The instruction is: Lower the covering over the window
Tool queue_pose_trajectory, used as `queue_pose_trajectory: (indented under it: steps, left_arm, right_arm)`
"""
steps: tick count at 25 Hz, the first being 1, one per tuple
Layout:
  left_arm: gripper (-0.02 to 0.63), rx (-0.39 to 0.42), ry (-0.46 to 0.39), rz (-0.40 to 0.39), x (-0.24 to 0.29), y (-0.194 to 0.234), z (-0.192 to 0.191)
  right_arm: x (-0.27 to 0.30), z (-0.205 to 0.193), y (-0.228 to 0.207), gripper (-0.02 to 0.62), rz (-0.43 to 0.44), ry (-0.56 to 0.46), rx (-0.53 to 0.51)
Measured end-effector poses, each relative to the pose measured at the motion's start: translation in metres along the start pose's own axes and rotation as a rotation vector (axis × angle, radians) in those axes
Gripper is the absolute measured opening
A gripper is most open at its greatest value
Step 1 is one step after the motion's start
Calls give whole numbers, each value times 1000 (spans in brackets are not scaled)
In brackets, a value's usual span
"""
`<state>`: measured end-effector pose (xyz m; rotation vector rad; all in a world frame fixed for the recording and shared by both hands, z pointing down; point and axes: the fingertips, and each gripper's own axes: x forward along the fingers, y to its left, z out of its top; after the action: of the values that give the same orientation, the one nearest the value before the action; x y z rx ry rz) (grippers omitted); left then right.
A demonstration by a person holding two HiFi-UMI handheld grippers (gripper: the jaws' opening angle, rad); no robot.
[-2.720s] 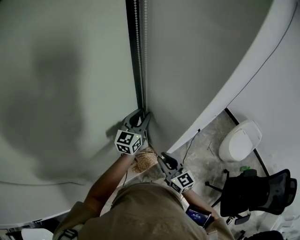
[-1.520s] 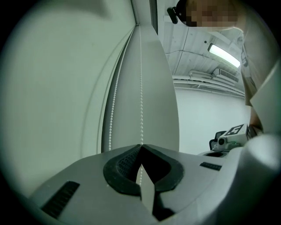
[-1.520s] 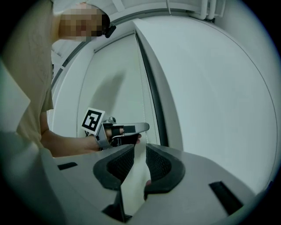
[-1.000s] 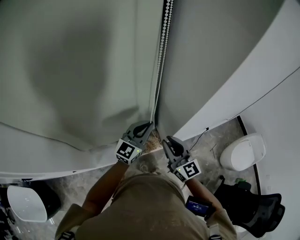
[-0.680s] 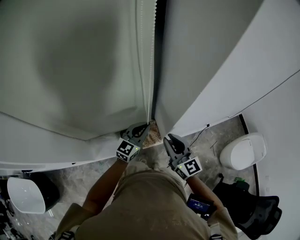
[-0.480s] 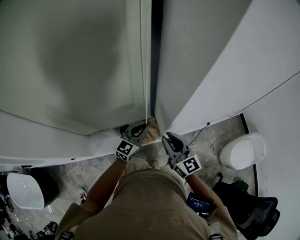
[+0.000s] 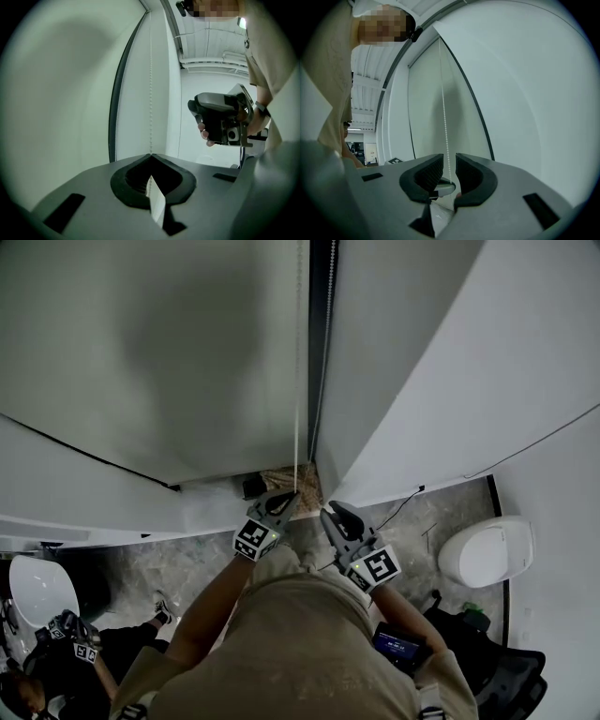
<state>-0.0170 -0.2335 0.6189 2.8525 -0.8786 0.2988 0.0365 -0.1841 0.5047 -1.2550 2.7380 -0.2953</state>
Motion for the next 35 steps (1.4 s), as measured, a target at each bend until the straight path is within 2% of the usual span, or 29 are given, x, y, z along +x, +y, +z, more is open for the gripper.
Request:
queue_pose_trajectory:
  steps: [6, 12, 15, 20, 21, 24, 27, 29, 31, 35]
  left_arm:
    - [15, 6, -57, -83, 2, -40, 4]
    - [15, 5, -68, -105, -9, -50, 0]
    - [15, -5, -76, -144, -15, -51, 2]
    - [15, -11, -58, -225, -14, -50, -2]
    - [15, -9, -57, -235, -16, -49, -1]
    - [15, -16, -52, -230, -22, -44, -1]
    - [17, -56, -49, -241, -33, -36, -4]
    - [37, -101, -82, -259, -44, -31, 8]
    - [146, -140, -146, -260, -55, -23, 31]
    - [164, -146, -264, -273, -62, -4, 98]
  right_arm:
    - [5, -21, 13, 71, 53, 55, 13]
    - [22, -20, 24, 83, 97, 83, -20]
    - [34, -19, 27, 86, 109, 94, -38]
    - [58, -19, 24, 83, 89, 121, -36]
    - [61, -21, 25, 31, 87, 135, -30]
    - [68, -25, 24, 18, 85, 164, 19]
    - [72, -26, 18, 17, 57, 165, 69]
    - [68, -23, 15, 15, 46, 163, 75]
    - [62, -19, 17, 15, 46, 159, 60]
    - [64, -23, 19, 14, 55, 150, -35]
